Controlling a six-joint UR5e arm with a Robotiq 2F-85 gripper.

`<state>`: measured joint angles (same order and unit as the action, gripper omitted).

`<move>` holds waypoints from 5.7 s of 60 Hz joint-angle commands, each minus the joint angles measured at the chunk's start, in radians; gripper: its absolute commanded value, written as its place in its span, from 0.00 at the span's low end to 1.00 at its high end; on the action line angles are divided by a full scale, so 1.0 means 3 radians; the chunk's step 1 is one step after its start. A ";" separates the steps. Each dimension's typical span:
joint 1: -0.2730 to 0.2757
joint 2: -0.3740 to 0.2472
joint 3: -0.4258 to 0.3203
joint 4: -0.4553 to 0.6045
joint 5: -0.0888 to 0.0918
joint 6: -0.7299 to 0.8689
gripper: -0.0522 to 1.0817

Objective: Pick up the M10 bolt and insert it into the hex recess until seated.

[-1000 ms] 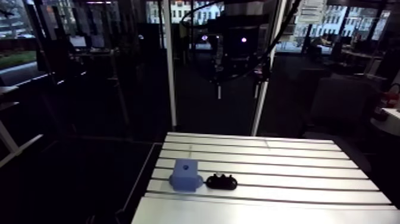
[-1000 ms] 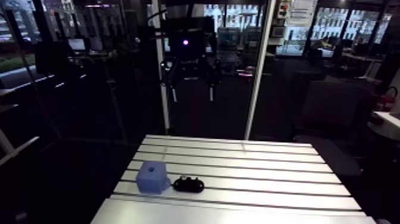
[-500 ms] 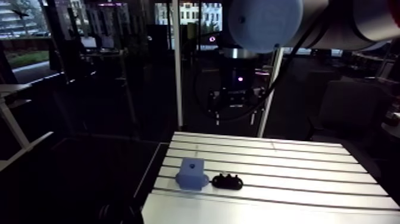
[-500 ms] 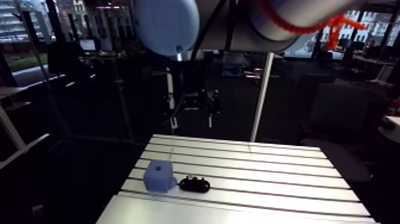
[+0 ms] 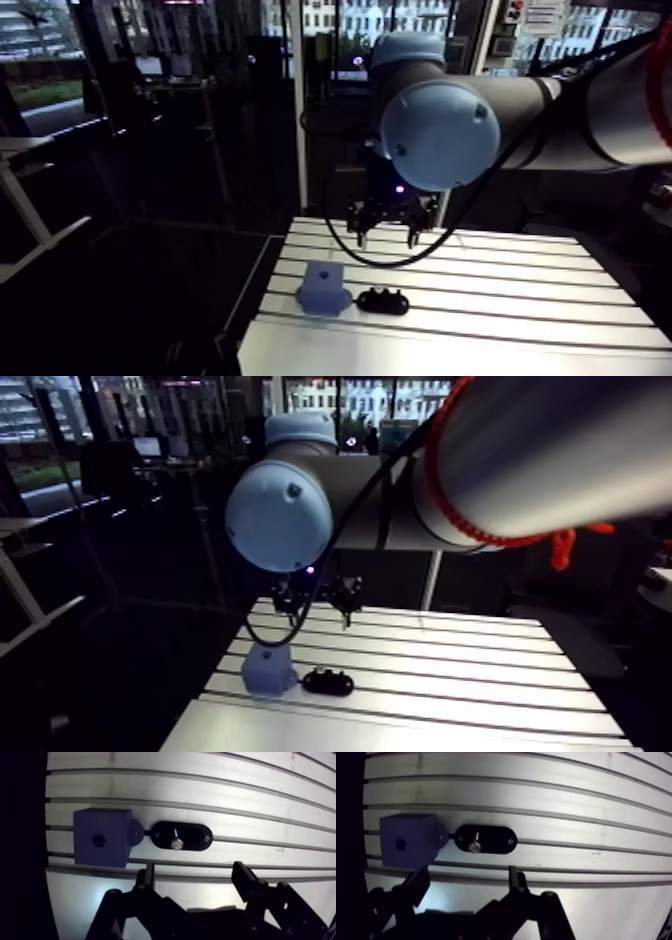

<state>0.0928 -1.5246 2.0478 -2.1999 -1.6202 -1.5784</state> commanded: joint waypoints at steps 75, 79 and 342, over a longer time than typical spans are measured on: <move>0.0003 0.0488 0.0100 -0.0277 0.0014 0.0019 0.40; 0.0003 0.0508 0.0100 -0.0338 0.0014 0.0018 0.40; 0.0003 0.0622 0.0193 -0.0525 0.0034 -0.0028 0.73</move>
<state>0.0946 -1.3337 2.1099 -2.3586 -1.6116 -1.5869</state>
